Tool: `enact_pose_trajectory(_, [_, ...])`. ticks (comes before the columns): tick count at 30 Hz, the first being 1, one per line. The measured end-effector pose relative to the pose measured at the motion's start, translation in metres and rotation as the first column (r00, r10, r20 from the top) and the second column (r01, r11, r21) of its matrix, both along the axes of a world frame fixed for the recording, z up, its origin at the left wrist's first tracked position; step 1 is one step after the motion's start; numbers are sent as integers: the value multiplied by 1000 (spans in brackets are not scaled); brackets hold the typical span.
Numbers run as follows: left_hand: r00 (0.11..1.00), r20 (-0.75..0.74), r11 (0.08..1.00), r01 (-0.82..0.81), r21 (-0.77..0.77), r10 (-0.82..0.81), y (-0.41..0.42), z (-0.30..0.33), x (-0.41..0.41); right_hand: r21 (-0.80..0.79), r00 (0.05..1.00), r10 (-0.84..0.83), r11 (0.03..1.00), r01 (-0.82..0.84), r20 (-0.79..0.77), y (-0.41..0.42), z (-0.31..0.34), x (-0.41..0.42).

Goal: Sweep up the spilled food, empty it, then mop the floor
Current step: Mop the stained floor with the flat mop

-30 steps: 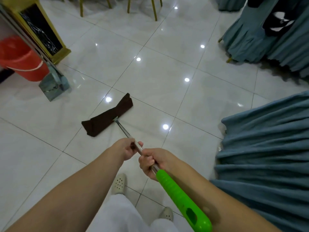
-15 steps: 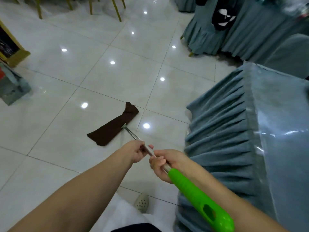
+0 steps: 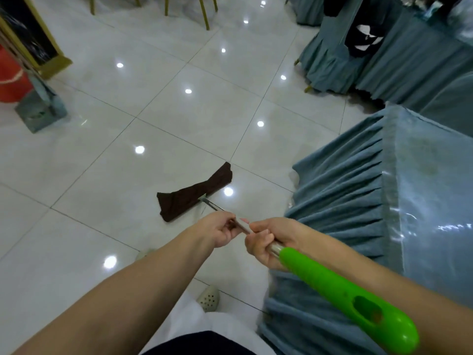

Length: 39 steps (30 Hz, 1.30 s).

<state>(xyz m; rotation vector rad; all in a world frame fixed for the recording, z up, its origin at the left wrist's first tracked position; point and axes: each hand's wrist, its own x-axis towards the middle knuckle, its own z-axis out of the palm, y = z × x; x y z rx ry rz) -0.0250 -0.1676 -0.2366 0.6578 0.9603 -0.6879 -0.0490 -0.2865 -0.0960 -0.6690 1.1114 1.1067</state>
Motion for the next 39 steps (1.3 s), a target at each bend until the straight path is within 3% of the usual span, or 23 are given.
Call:
enact_pose_trajectory(4, [999,7,998,-53,17,53,31,-1,7,-3,988,152,988,-152,19,28,-3,18])
enact_pose_trajectory(10, [992,-17,990,-125,68,126,102,-10,12,123,963,270,955,-270,18,85,-14,35])
enact_pose_trajectory(22, [966,-64,962,-240,131,250,244,-20,86,100,979,205,974,-205,6,228,-43,113])
enact_pose_trajectory(39, [952,-50,951,-296,88,301,427,4,242,115,994,103,988,-107,41,423,-27,273])
